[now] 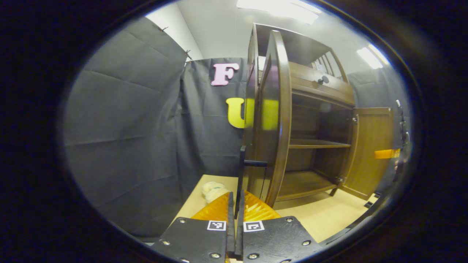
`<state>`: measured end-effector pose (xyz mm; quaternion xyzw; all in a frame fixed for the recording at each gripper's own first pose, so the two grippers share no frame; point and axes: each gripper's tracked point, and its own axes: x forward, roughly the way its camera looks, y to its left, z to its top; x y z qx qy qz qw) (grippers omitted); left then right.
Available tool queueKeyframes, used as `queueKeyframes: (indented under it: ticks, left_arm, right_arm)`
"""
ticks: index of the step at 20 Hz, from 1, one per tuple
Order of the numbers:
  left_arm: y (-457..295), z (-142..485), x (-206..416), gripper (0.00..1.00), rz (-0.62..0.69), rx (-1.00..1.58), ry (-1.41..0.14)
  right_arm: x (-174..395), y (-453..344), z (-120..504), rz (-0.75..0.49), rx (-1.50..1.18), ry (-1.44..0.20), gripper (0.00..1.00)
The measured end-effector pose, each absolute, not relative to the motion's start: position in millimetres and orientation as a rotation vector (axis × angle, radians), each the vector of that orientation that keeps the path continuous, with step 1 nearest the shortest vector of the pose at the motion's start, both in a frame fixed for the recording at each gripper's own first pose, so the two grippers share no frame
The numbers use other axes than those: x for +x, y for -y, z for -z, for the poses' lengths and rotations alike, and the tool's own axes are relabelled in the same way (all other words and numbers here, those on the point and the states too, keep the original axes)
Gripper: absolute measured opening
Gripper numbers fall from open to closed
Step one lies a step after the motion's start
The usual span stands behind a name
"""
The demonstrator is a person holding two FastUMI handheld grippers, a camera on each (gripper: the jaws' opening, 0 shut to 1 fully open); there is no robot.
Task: Open the right door of the double-door shoe cabinet with the right hand, and open the left door with the left hand.
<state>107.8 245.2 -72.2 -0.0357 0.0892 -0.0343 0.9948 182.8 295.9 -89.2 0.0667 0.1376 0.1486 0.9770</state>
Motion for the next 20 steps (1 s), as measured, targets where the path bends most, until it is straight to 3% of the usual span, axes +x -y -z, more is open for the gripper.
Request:
queueKeyframes:
  ticks: [4,5,6,13,17,20]
  left_arm:
    - [-247,84,98,0.02,0.045,-0.047,-0.206]
    - [-247,82,93,0.03,0.031,-0.036,-0.207]
    - [-248,78,88,0.03,0.015,-0.03,-0.203]
    - [-253,10,32,0.02,-0.195,0.055,-0.107]
    - [-214,-34,1,0.39,-0.253,0.062,-0.061]
    - [-178,-59,-8,1.0,-0.266,0.071,-0.033]
  right_arm:
    - [184,-295,85,-0.283,0.132,-0.297,0.91]
    - [184,-294,83,-0.282,0.133,-0.296,0.95]
    - [184,-292,82,-0.282,0.13,-0.294,0.91]
    - [191,-267,72,-0.238,0.101,-0.257,0.91]
    - [179,-238,56,-0.197,0.115,-0.237,0.91]
    - [165,-215,38,-0.169,0.103,-0.196,0.91]
